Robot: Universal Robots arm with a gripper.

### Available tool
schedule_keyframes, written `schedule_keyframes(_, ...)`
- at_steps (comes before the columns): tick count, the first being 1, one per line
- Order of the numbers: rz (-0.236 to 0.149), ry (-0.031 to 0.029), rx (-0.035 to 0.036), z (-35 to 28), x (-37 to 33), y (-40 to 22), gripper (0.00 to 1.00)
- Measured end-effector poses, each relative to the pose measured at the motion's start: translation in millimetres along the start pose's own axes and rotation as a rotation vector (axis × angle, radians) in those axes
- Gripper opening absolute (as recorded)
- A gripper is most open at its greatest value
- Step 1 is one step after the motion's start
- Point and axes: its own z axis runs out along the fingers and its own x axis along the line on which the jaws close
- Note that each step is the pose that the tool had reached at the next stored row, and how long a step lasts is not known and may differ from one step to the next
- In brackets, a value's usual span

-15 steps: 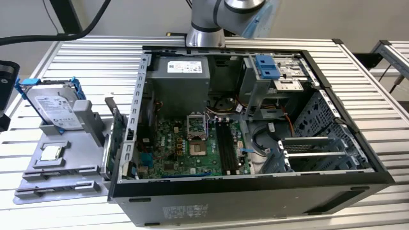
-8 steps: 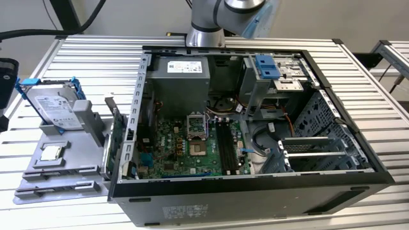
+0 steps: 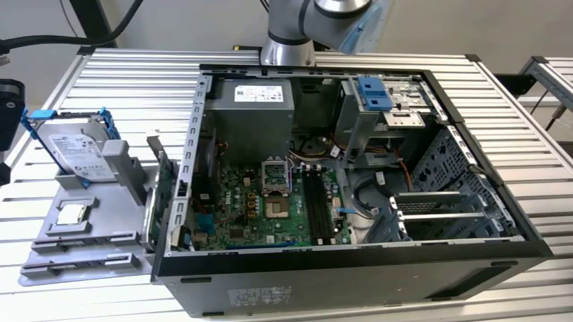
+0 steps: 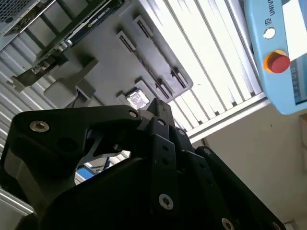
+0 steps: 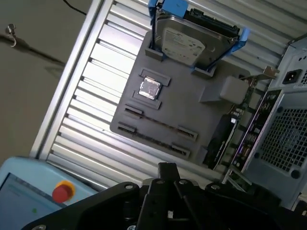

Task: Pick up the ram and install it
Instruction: 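Pick up the ram and move it above insertion slot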

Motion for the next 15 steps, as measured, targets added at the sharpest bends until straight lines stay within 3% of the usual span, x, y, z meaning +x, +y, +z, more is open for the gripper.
schedule_keyframes(15,-0.248,0.0178,0.0211,0.0,0.3,0.2,0.00)
